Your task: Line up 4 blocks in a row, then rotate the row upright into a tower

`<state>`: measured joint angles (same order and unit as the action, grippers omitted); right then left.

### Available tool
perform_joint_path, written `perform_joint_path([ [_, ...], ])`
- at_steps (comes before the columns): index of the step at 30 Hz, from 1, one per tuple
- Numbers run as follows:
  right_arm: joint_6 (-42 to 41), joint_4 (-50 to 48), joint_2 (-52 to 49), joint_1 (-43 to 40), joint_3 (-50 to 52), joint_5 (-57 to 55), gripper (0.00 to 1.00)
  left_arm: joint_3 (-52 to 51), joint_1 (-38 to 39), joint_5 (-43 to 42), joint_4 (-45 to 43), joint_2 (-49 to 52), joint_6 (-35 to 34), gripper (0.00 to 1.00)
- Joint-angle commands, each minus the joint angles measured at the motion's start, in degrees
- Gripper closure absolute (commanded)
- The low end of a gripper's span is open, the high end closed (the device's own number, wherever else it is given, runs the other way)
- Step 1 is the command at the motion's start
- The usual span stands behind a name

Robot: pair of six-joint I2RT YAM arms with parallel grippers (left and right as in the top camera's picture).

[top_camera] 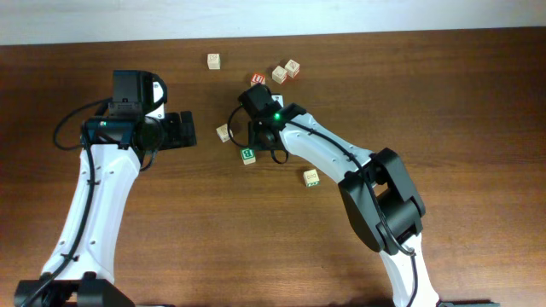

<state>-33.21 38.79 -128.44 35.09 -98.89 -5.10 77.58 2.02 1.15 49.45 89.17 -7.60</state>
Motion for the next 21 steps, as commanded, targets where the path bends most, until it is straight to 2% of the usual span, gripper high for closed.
perform_joint_path([
  [1,-0.31,4.33,-0.50,0.24,-0.72,4.04,0.71,1.16,-0.31,0.81,0.09,0.31,-0.72,0.01],
  [4,-0.33,11.21,-0.50,0.13,-1.09,9.35,0.71,1.16,-0.31,0.81,0.11,0.31,-0.72,0.01],
  [12,-0.31,26.73,-0.50,0.15,-1.09,10.73,0.70,1.16,-0.31,0.79,0.74,0.31,-0.72,0.01],
  [15,-0.28,28.11,-0.50,0.09,-1.09,10.64,0.67,1.16,-0.31,0.72,0.74,0.31,-0.72,0.01],
  [21,-0.02,30.01,-0.50,-2.43,-1.14,10.54,0.66,1.16,-0.31,0.13,1.16,0.31,-0.72,0.01],
])
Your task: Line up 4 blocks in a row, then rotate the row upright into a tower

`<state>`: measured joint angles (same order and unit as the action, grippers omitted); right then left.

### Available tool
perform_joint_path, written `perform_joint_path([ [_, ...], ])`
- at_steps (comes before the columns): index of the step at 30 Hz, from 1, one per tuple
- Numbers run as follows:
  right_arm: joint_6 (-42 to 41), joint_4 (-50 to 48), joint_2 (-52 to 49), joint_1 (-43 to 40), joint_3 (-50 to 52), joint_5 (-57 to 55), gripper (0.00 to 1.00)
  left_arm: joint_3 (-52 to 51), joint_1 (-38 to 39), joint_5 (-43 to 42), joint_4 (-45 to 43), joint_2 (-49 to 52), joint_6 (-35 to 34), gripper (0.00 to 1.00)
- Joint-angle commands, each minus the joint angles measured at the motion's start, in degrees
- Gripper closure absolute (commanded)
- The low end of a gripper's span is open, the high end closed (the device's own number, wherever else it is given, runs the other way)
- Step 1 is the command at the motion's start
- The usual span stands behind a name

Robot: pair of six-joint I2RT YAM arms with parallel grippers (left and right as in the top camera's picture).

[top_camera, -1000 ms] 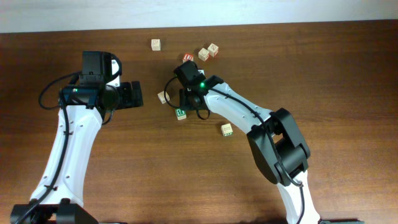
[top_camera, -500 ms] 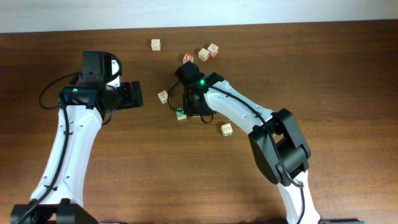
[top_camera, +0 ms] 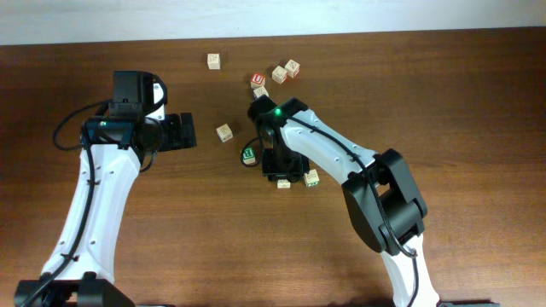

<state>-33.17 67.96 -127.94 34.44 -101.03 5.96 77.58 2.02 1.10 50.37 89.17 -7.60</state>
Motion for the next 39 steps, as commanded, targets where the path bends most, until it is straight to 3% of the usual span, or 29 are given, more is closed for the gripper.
perform_joint_path([
  [1,0.50,1.42,-1.01,-2.40,0.90,-0.33,0.66,1.16,-0.31,0.17,0.24,0.31,-0.72,0.01],
  [6,5.16,5.16,-1.01,-2.60,-4.24,-0.13,0.65,1.16,-0.31,0.17,0.22,0.31,-0.72,0.01],
  [9,5.99,8.00,-1.01,-2.64,-7.67,-0.20,0.49,1.16,-0.31,0.15,0.24,0.31,-0.72,0.01],
  [12,6.62,9.25,-1.01,-2.58,-10.71,-0.35,0.46,1.16,-0.31,0.17,0.24,0.31,-0.72,0.01],
  [16,7.74,0.55,-1.03,-1.42,-10.86,0.09,0.37,1.16,-0.33,0.46,0.20,0.31,-0.70,0.00],
  [20,7.72,-11.87,-1.73,1.66,-10.45,-0.15,0.35,1.16,-2.91,2.82,-0.63,0.31,-0.72,0.01],
  [25,8.98,-15.98,-5.62,2.78,-10.40,-0.15,0.35,1.16,-5.68,2.80,-0.57,0.31,-0.72,0.01],
  [27,8.96,-16.28,-6.64,2.80,-10.40,-0.09,0.36,1.16,-5.68,2.80,-0.57,0.31,-0.72,0.01],
  [33,8.96,-15.89,-7.45,4.13,-10.40,-0.15,0.61,1.16,-5.68,2.80,0.07,0.31,-0.72,0.01],
  [39,6.49,-9.57,-7.43,4.07,-10.58,-0.13,0.68,1.16,-5.68,1.05,0.04,0.31,-0.72,0.01],
])
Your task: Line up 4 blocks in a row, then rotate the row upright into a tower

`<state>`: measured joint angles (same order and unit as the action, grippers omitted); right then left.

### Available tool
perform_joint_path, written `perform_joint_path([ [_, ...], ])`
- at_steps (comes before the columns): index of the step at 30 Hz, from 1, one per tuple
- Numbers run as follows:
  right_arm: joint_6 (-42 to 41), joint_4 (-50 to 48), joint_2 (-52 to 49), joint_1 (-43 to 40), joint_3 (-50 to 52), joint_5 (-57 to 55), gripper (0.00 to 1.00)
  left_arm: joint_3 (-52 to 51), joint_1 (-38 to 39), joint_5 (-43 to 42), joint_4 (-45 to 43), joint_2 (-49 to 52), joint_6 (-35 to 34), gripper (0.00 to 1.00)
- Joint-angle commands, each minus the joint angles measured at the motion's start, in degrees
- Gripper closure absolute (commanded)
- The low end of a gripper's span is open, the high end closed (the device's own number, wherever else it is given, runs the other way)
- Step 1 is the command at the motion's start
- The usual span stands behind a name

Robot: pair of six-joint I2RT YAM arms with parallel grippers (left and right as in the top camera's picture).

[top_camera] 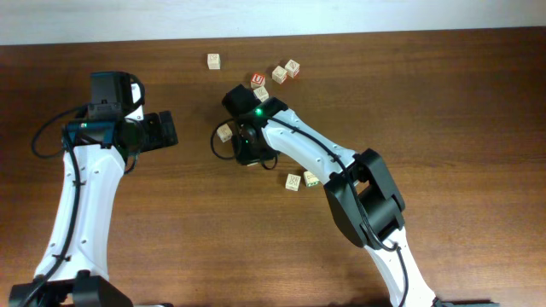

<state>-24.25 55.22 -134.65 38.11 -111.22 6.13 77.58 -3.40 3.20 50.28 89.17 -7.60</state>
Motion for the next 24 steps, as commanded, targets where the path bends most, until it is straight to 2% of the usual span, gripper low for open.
perform_joint_path([
  [1,-2.60,5.88,-0.72,0.39,-0.39,-0.33,0.67,1.16,-0.24,-1.18,0.17,0.31,-0.74,0.00],
  [6,-4.37,16.50,-0.72,0.39,-0.39,-0.33,0.67,1.16,-0.24,-5.97,0.31,0.83,-0.74,0.01],
  [14,-4.79,21.16,-0.72,0.39,-0.39,-0.57,0.65,1.16,2.47,-5.97,0.57,1.97,-0.72,0.01],
  [15,-4.79,21.05,-0.72,0.39,-0.39,-0.57,0.46,1.16,2.56,-5.99,0.57,1.97,-0.72,0.01],
  [16,-4.79,20.92,-0.72,0.39,-0.39,-0.55,0.41,1.16,2.56,-5.97,0.55,1.97,-0.72,0.01],
  [20,-4.74,20.92,-0.72,0.39,-2.36,-0.57,0.42,1.16,2.56,-5.99,0.00,1.97,-0.72,0.01],
  [24,-3.13,20.87,-0.72,0.39,-10.51,-2.40,0.42,1.16,2.56,-6.01,-3.61,1.97,-0.72,0.01],
])
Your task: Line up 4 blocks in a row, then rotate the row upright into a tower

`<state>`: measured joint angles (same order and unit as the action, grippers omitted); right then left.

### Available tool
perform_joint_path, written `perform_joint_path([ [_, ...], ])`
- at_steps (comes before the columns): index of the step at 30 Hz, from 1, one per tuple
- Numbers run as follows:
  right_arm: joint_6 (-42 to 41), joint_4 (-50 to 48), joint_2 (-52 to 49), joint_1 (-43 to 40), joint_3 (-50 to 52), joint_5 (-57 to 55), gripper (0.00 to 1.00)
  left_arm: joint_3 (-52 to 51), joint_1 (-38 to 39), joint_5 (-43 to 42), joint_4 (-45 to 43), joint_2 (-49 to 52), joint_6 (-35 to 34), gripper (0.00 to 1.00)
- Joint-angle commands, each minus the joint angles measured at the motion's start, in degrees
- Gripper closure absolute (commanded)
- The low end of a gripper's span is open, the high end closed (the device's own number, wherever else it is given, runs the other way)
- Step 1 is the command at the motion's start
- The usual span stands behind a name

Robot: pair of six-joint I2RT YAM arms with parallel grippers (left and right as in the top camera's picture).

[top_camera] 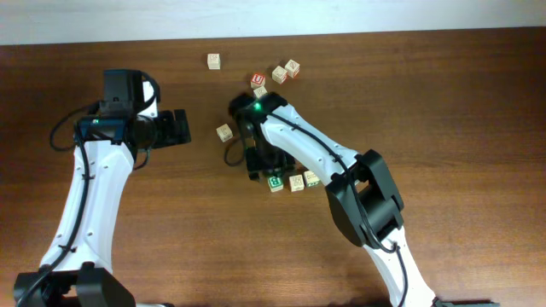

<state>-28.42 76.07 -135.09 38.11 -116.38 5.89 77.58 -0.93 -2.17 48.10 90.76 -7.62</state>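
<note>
Several small wooden letter blocks lie on the brown table (444, 102). My right gripper (263, 170) points down at mid-table, and a green-lettered block (275, 182) sits at its fingertips, seemingly gripped. That block touches a row with two more blocks (295, 182) (312, 178) to its right. A plain block (224, 132) lies left of the right arm. My left gripper (181, 128) hovers open and empty, well left of the blocks.
At the back lie a lone block (213, 60), a red block (258, 79) and two tan blocks (279, 74) (293, 67). The right arm's long link runs from mid-table down to the front right.
My right gripper has gone from beside the plain block down and to the right, and the green-lettered block has gone with it, now beside the two others. The left gripper has shifted right.
First the green-lettered block lay just below my right gripper, with one block alone to the right. Then the gripper stood over a second block set next to that one. Then it was back on the green-lettered block, which now joins the row.
</note>
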Motion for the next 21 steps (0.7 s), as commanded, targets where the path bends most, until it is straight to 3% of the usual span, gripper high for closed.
perform_joint_path([
  [1,1.99,-0.70,-0.28,0.39,-8.76,-4.07,0.41,1.16,0.09,-0.61,-2.23,0.37,-0.70,0.01],
  [4,7.23,-7.63,-0.28,0.39,-12.11,-5.62,0.40,1.16,0.02,0.90,-2.62,0.37,-0.57,0.01],
  [7,5.55,-17.66,-0.31,0.52,-10.95,-5.92,0.41,1.29,-0.44,6.78,-3.50,0.35,-1.01,0.01],
  [11,7.58,-26.40,-3.04,0.94,-10.69,-3.80,0.39,2.54,-7.56,7.08,-3.52,0.35,-10.01,0.01],
  [16,20.20,-30.71,-7.15,0.94,-10.69,1.53,0.34,2.54,-11.13,3.85,-3.32,0.35,-10.36,0.01],
  [21,22.27,-31.08,-9.68,0.87,-10.67,1.86,0.34,2.51,-11.13,3.85,-2.71,0.35,-10.38,0.01],
])
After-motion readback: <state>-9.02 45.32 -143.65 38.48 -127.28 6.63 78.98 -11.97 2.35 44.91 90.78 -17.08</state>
